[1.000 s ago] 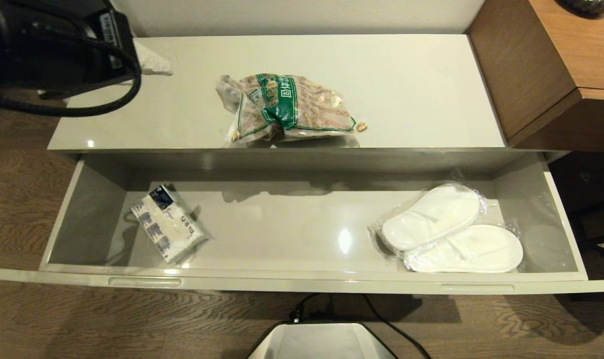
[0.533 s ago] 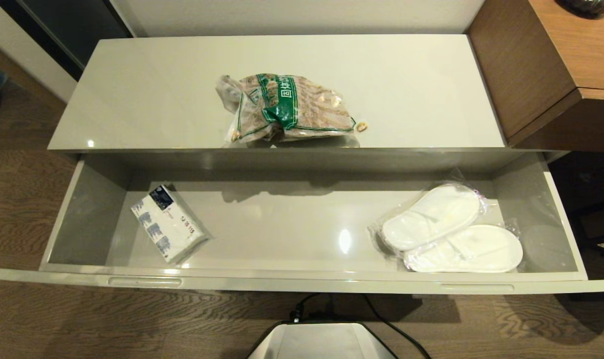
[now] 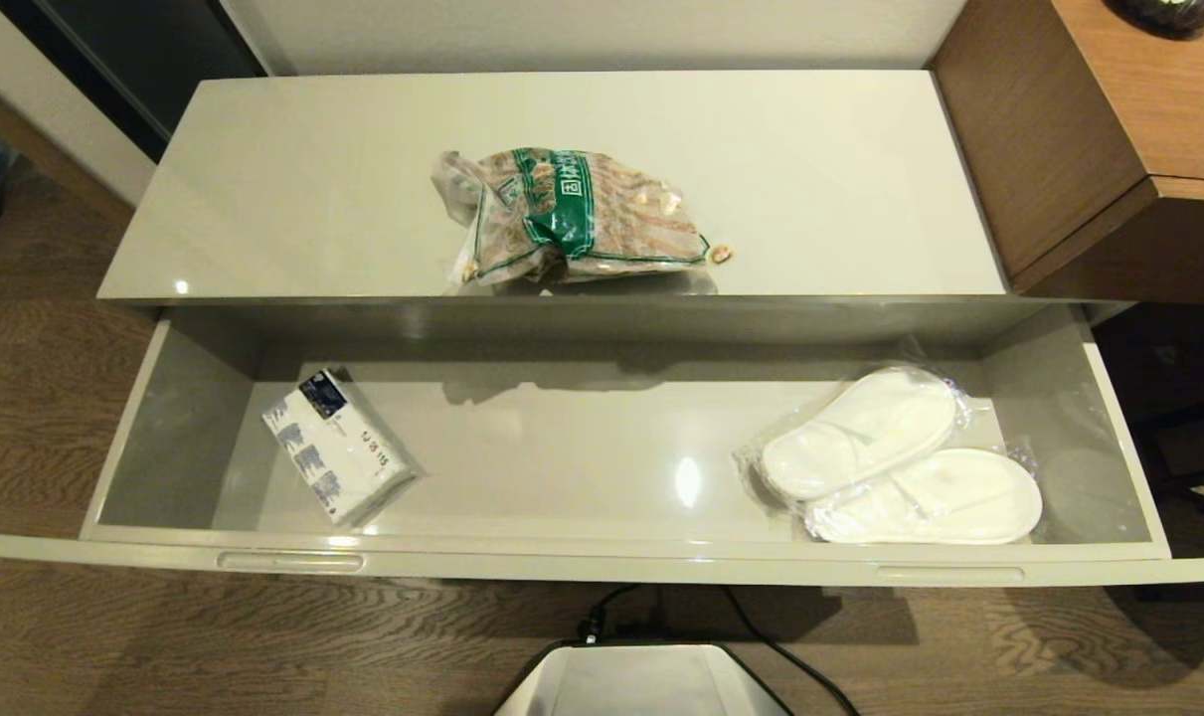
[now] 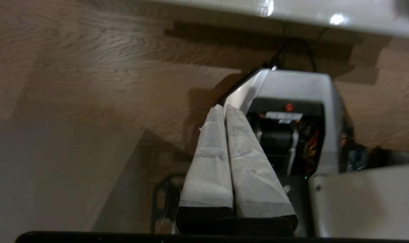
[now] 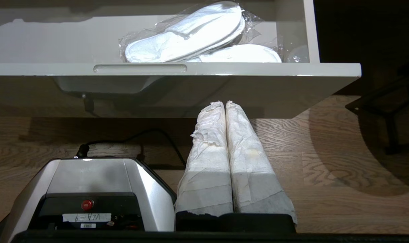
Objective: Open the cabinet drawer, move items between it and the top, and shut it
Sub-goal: Pick up the solid drinks on the table
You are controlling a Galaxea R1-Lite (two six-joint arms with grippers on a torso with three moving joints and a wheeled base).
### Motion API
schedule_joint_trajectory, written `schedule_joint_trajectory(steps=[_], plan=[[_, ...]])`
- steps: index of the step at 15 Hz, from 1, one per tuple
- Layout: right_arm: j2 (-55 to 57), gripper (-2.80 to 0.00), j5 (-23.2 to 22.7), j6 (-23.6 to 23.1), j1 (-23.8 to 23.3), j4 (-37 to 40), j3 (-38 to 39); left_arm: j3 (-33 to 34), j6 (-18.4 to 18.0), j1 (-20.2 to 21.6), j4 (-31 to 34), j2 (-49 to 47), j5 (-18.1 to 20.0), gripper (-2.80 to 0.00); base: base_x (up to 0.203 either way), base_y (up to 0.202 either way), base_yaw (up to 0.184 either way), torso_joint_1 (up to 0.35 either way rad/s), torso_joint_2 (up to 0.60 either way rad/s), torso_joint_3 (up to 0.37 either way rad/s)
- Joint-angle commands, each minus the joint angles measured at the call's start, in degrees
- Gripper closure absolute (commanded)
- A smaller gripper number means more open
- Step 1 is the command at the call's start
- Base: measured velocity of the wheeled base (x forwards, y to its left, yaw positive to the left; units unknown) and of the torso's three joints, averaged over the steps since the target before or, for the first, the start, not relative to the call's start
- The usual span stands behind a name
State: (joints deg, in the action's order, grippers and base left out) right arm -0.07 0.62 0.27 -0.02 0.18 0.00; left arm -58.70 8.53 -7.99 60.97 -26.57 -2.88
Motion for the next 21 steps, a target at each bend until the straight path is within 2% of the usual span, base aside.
schedule_joint_trajectory(steps=[1,2,3,18,19,21], plan=[[-0.7,0.0,0.0,0.0,0.0,0.0,0.2,3.6,-3.9,7.1,0.7,6.8,6.3,0.0,0.0,0.0,0.0,0.0,0.0,0.0],[-0.7,0.0,0.0,0.0,0.0,0.0,0.2,4.5,-4.7,7.9,1.0,8.0,8.2,0.0,0.0,0.0,0.0,0.0,0.0,0.0],[-0.7,0.0,0.0,0.0,0.0,0.0,0.2,5.5,-5.0,8.1,1.2,8.6,8.6,0.0,0.0,0.0,0.0,0.0,0.0,0.0],[-0.7,0.0,0.0,0.0,0.0,0.0,0.2,15.4,-5.4,8.1,2.5,16.4,8.8,0.0,0.0,0.0,0.0,0.0,0.0,0.0],[-0.7,0.0,0.0,0.0,0.0,0.0,0.2,17.8,-6.1,8.1,2.4,18.1,8.7,0.0,0.0,0.0,0.0,0.0,0.0,0.0],[-0.7,0.0,0.0,0.0,0.0,0.0,0.2,18.6,-10.3,8.1,2.7,20.6,8.5,0.0,0.0,0.0,0.0,0.0,0.0,0.0]])
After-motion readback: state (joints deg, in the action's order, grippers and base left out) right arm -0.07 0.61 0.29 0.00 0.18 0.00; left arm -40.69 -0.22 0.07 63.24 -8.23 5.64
